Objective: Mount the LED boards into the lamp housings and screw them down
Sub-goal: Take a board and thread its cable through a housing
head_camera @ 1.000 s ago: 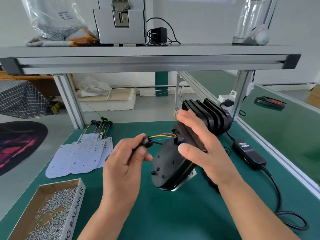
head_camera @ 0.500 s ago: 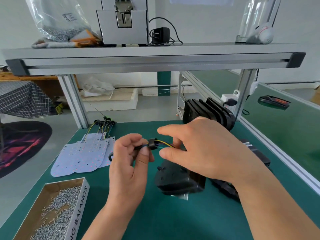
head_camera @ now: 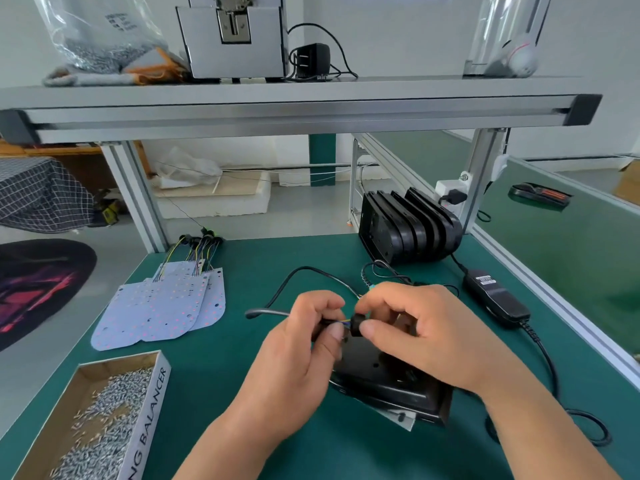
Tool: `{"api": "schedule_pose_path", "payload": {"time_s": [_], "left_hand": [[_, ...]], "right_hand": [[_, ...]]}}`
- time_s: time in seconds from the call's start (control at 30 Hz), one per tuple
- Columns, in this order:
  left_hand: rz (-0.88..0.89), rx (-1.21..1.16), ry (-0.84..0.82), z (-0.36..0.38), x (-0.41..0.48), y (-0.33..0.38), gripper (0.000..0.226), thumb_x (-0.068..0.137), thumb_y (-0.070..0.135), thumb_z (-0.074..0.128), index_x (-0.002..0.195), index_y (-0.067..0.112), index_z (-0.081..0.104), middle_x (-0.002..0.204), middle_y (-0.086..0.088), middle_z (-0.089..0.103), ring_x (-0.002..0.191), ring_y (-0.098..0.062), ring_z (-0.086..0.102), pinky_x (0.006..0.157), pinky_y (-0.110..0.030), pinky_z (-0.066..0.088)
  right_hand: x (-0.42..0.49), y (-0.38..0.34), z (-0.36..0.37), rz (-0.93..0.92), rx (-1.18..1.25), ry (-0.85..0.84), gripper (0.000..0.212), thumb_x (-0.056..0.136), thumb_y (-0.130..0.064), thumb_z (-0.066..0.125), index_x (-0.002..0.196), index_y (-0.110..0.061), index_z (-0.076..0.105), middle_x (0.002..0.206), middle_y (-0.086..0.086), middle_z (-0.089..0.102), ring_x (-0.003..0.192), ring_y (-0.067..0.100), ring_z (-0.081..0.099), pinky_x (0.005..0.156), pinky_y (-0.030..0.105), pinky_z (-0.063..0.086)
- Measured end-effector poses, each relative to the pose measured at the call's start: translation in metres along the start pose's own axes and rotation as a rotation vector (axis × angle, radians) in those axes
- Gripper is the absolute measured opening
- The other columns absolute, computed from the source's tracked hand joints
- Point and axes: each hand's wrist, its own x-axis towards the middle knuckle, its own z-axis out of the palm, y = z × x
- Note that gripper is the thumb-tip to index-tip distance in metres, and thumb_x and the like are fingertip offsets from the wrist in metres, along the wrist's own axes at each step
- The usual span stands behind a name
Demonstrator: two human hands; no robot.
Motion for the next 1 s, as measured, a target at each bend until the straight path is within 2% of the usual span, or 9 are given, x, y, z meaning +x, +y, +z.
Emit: {"api": "schedule_pose_path", "payload": {"time_s": [0.13, 0.23, 0.33, 0.4, 0.47, 0.57, 0.73, 0.9, 1.0], "left_hand": [[0.015, 0.129, -0.069, 0.001, 0.001, 0.0, 0.031, 0.107, 0.029, 0.051, 0.128, 0.048, 0.04, 0.111, 0.021, 0.063, 0.086, -0.018, 0.067, 0.074, -0.041, 0.053], [0.038, 0.177, -0.099, -0.002, 0.002, -0.002, 0.028, 0.108, 0.031, 0.049, 0.128, 0.045, 0.036, 0.108, 0.019, 0.063, 0.084, -0.019, 0.063, 0.071, -0.043, 0.053], [0.052, 0.211, -0.165, 0.0, 0.001, 0.0, 0.025, 0.11, 0.035, 0.045, 0.129, 0.043, 0.032, 0.102, 0.012, 0.065, 0.081, -0.018, 0.059, 0.07, -0.044, 0.053], [0.1, 0.234, -0.138, 0.001, 0.001, 0.0, 0.02, 0.11, 0.036, 0.045, 0.126, 0.043, 0.036, 0.096, 0.013, 0.063, 0.077, -0.014, 0.056, 0.067, -0.041, 0.052], [0.154, 0.246, -0.073, 0.0, 0.004, 0.004, 0.016, 0.11, 0.035, 0.046, 0.125, 0.041, 0.045, 0.097, 0.019, 0.061, 0.077, -0.009, 0.054, 0.067, -0.035, 0.051], [0.2, 0.252, 0.019, 0.002, 0.008, 0.008, 0.018, 0.109, 0.028, 0.05, 0.123, 0.036, 0.055, 0.107, 0.024, 0.064, 0.083, 0.0, 0.055, 0.074, -0.025, 0.049], [0.293, 0.309, 0.117, -0.003, 0.01, 0.001, 0.014, 0.107, 0.019, 0.054, 0.114, 0.028, 0.061, 0.101, 0.019, 0.063, 0.081, -0.008, 0.056, 0.074, -0.028, 0.047], [0.284, 0.294, 0.178, -0.001, 0.011, -0.003, 0.012, 0.104, 0.018, 0.057, 0.111, 0.026, 0.062, 0.099, 0.018, 0.064, 0.081, -0.011, 0.058, 0.073, -0.035, 0.05], [0.216, 0.224, 0.193, 0.001, 0.012, -0.003, 0.014, 0.105, 0.023, 0.056, 0.114, 0.031, 0.061, 0.096, 0.018, 0.065, 0.079, -0.007, 0.059, 0.072, -0.031, 0.05]], "right_hand": [[0.002, 0.004, 0.002, -0.004, -0.065, -0.076, 0.026, 0.093, -0.044, 0.061, 0.116, -0.04, 0.073, 0.075, -0.014, 0.069, 0.058, 0.012, 0.06, 0.057, 0.017, 0.039], [0.003, 0.0, 0.006, -0.008, -0.19, -0.057, 0.037, 0.093, -0.067, 0.051, 0.114, -0.044, 0.072, 0.067, -0.013, 0.064, 0.062, 0.011, 0.06, 0.055, 0.023, 0.037], [0.001, -0.002, 0.007, -0.013, -0.356, -0.097, 0.049, 0.092, -0.079, 0.042, 0.1, -0.037, 0.067, 0.075, -0.018, 0.062, 0.069, 0.011, 0.059, 0.054, 0.026, 0.034], [0.002, -0.002, 0.008, -0.013, -0.331, -0.087, 0.041, 0.092, -0.071, 0.048, 0.093, -0.034, 0.064, 0.073, -0.014, 0.061, 0.067, 0.012, 0.057, 0.054, 0.025, 0.034], [0.004, 0.0, 0.009, 0.001, -0.181, -0.081, 0.03, 0.089, -0.06, 0.056, 0.086, -0.031, 0.063, 0.069, -0.007, 0.06, 0.064, 0.014, 0.054, 0.055, 0.027, 0.038], [0.008, -0.002, 0.011, 0.026, -0.036, -0.097, 0.026, 0.087, -0.049, 0.056, 0.08, -0.024, 0.06, 0.069, 0.002, 0.056, 0.066, 0.018, 0.051, 0.064, 0.041, 0.044], [0.013, -0.003, 0.017, 0.039, 0.035, -0.116, 0.029, 0.088, -0.043, 0.054, 0.076, -0.017, 0.055, 0.067, 0.008, 0.05, 0.067, 0.024, 0.049, 0.06, 0.036, 0.039], [0.013, -0.001, 0.013, 0.052, 0.051, -0.15, 0.034, 0.088, -0.043, 0.054, 0.071, -0.013, 0.054, 0.061, 0.008, 0.048, 0.056, 0.01, 0.041, 0.053, 0.026, 0.034], [0.012, 0.002, 0.012, 0.065, 0.062, -0.135, 0.033, 0.089, -0.046, 0.054, 0.077, -0.017, 0.063, 0.062, 0.001, 0.056, 0.058, 0.006, 0.047, 0.058, 0.027, 0.041]]}}
